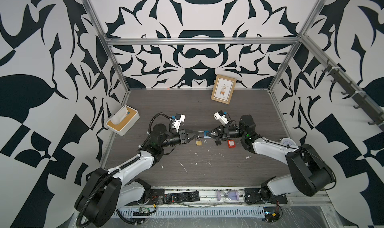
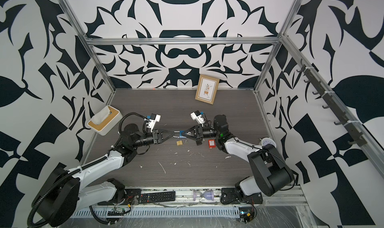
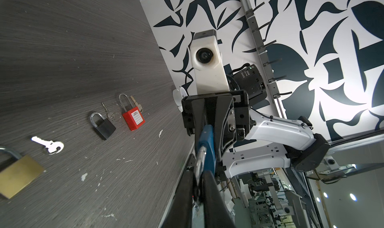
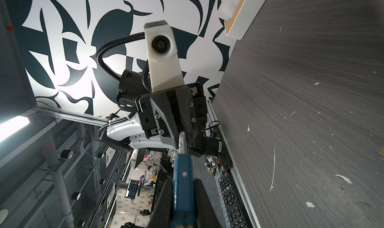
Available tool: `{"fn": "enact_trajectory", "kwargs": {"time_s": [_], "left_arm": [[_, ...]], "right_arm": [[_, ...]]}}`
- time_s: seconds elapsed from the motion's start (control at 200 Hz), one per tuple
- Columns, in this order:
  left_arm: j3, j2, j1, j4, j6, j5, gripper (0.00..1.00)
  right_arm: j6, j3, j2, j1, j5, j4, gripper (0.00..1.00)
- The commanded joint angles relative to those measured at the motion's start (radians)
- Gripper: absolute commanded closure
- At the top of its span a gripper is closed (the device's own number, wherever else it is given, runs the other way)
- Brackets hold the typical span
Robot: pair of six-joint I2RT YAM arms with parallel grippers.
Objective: Lock with the key
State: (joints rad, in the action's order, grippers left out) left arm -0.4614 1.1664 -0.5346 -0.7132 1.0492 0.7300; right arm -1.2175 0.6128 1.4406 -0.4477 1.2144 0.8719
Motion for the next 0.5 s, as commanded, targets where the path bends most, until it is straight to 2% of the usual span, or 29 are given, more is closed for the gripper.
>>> {"fn": "enact_trajectory", "kwargs": {"time_s": [0.0, 0.025, 0.325, 0.495], "left_arm": [[-0.001, -0.009, -0.004, -0.015, -0.004, 0.012, 0.96], [-0.002, -0.013, -0.004, -0.017, 0.001, 0.010, 1.00], [-0.008, -0.041, -0.005, -0.034, 0.060, 0.001, 1.00], [-0.012, -0.039, -0.008, -0.034, 0.059, -0.001, 1.00]], "right_arm": [[0.036, 0.043, -0.031, -0.005, -0.014, 0.032, 1.00], [0.043, 0.041, -0.031, -0.005, -0.018, 0.032, 1.00], [0.173, 0.028, -0.070, -0.012, -0.078, -0.046, 1.00], [0.177, 0.030, -0.070, -0.018, -0.078, -0.054, 1.00]]}}
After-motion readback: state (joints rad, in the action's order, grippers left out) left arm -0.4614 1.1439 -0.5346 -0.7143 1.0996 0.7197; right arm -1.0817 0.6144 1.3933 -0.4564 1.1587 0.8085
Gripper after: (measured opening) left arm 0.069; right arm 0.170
